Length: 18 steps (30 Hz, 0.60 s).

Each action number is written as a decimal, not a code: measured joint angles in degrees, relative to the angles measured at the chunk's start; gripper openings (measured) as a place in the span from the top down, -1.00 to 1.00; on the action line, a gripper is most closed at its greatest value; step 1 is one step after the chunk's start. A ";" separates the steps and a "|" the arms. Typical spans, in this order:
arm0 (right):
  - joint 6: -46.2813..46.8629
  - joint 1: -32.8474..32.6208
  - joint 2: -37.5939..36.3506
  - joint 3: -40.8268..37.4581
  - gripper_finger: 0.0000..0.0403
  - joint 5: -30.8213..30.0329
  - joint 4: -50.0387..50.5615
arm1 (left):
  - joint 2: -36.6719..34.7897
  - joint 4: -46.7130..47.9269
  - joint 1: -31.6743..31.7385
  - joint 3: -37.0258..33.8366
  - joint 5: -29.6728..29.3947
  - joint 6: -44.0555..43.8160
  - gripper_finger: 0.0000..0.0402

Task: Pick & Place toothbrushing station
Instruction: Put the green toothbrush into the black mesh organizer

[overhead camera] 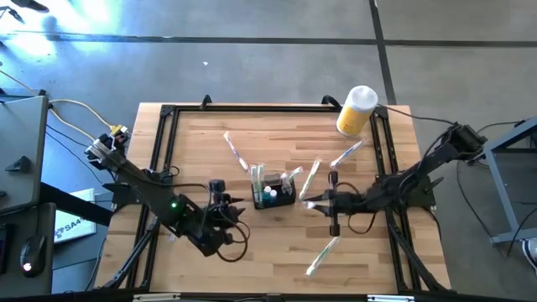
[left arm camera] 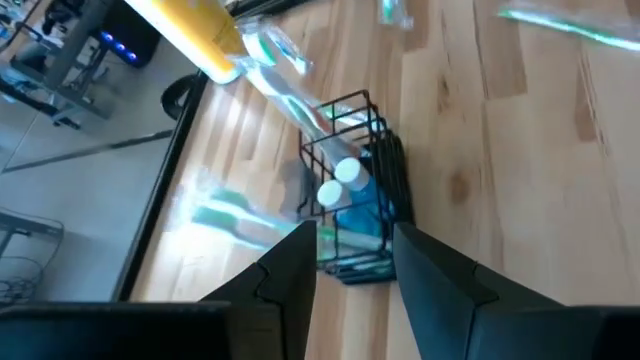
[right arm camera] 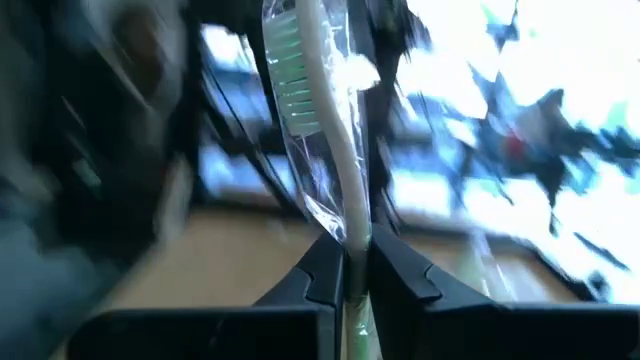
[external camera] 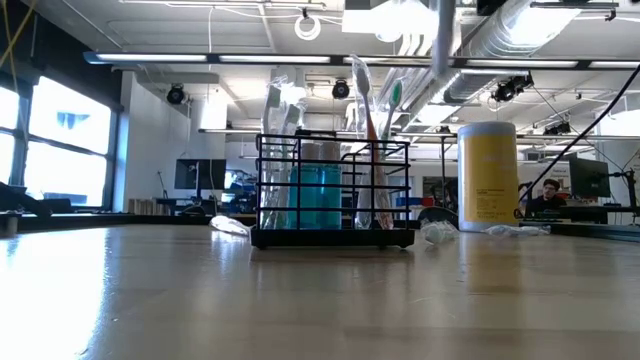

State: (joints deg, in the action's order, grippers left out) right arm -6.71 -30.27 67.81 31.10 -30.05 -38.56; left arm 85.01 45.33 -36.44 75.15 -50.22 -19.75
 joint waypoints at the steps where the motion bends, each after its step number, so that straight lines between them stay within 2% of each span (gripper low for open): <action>1: -1.00 1.35 -0.01 -1.29 0.90 3.60 -4.79 | 0.00 -2.20 0.03 -1.64 -0.15 -0.04 0.36; 4: -0.81 5.78 0.32 -4.21 0.90 10.29 -12.06 | 0.00 -7.65 0.10 -6.32 -0.44 1.14 0.36; 8: 2.28 10.30 2.10 -5.34 0.90 14.93 -13.93 | -0.07 -14.13 0.05 -11.56 0.61 1.42 0.36; 13: 3.08 12.10 6.60 -5.34 0.90 15.42 -17.55 | -0.07 -21.33 0.10 -16.05 2.86 3.83 0.36; 18: 2.02 12.03 9.87 -5.32 0.90 12.08 -19.83 | -0.07 -29.83 0.10 -18.28 10.37 11.25 0.36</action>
State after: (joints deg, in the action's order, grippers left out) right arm -4.69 -18.24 77.68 25.78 -17.96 -58.39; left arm 84.95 15.50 -36.34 56.87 -39.85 -8.49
